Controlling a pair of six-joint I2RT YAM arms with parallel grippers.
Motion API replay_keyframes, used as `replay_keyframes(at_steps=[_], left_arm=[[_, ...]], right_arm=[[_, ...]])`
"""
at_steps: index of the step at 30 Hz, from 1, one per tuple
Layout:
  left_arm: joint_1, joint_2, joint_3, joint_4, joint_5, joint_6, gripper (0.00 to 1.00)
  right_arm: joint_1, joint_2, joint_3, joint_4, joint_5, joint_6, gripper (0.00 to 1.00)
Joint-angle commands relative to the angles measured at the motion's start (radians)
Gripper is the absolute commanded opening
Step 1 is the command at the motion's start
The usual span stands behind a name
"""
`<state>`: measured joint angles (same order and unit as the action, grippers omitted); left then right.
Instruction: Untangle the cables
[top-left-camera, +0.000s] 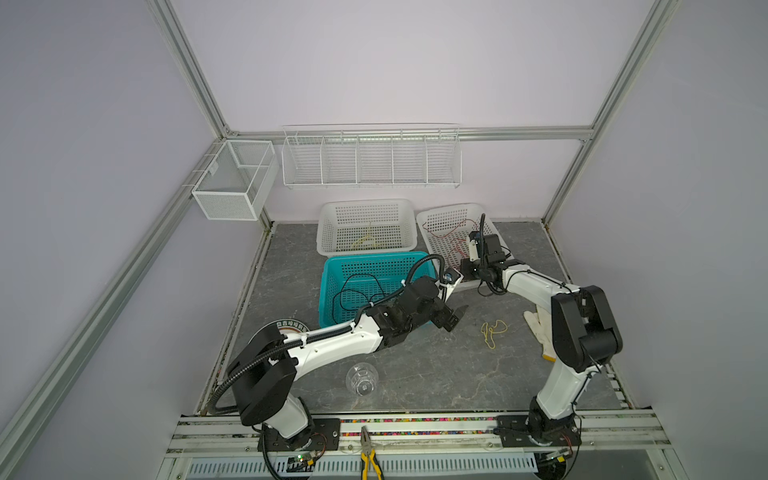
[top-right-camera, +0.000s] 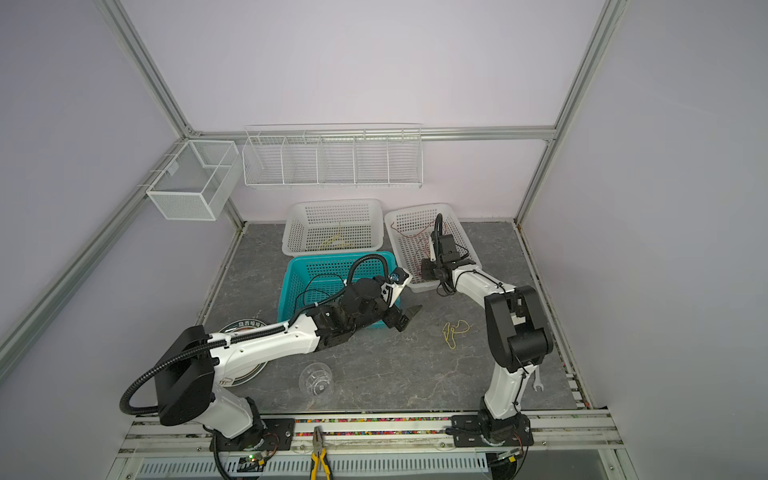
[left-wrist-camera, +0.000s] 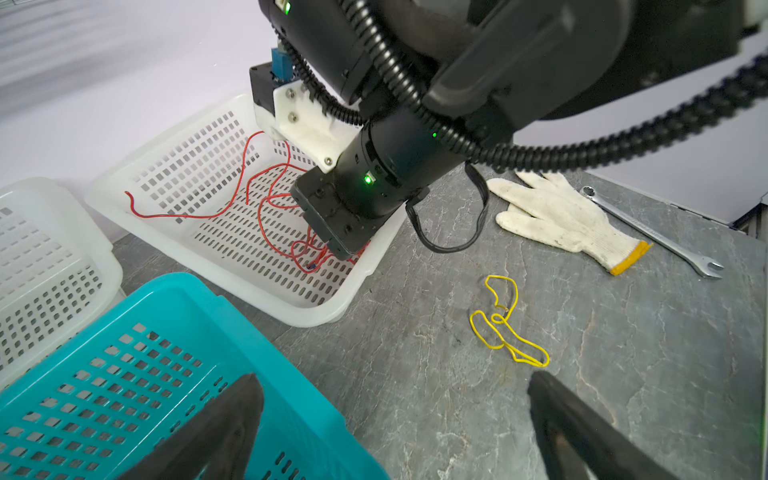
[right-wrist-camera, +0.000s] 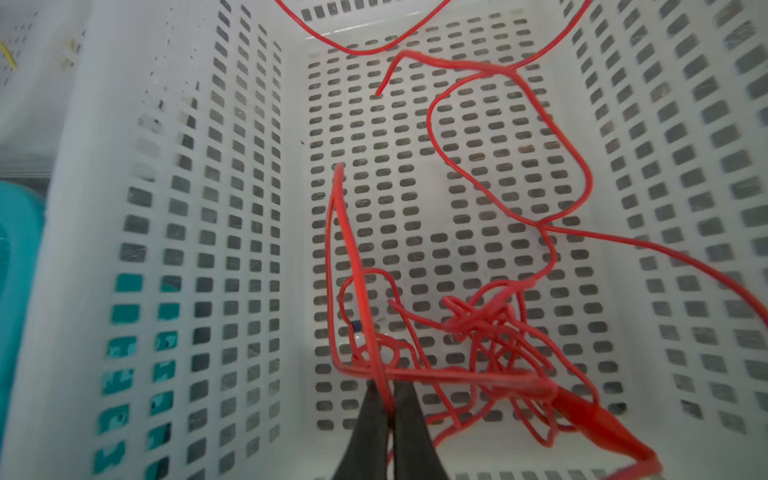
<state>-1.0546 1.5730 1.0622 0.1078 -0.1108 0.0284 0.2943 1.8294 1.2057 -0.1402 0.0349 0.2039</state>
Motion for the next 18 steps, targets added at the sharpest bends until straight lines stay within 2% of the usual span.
replay_keyframes(at_steps=[1, 3, 8, 13, 18], left_arm=[[-0.002, 0.021, -0.011, 0.015, 0.005, -0.03, 0.99], [-0.002, 0.03, -0.008, 0.015, 0.007, -0.032, 1.0], [-0.004, 0.046, -0.002, 0.015, 0.005, -0.035, 1.0], [-0.004, 0.051, 0.001, 0.018, 0.011, -0.036, 1.0], [-0.01, 0.073, 0.022, 0.005, 0.021, -0.034, 1.0]], right_arm=[[-0.001, -0.007, 0.045, -0.002, -0.04, 0.004, 0.1], [-0.002, -0.017, 0.056, -0.008, -0.051, 0.0, 0.17], [-0.003, -0.099, 0.055, -0.014, -0.048, -0.013, 0.48], [-0.004, -0.224, 0.023, -0.022, -0.011, -0.031, 0.67], [-0.003, -0.358, -0.028, -0.051, 0.121, -0.032, 0.82]])
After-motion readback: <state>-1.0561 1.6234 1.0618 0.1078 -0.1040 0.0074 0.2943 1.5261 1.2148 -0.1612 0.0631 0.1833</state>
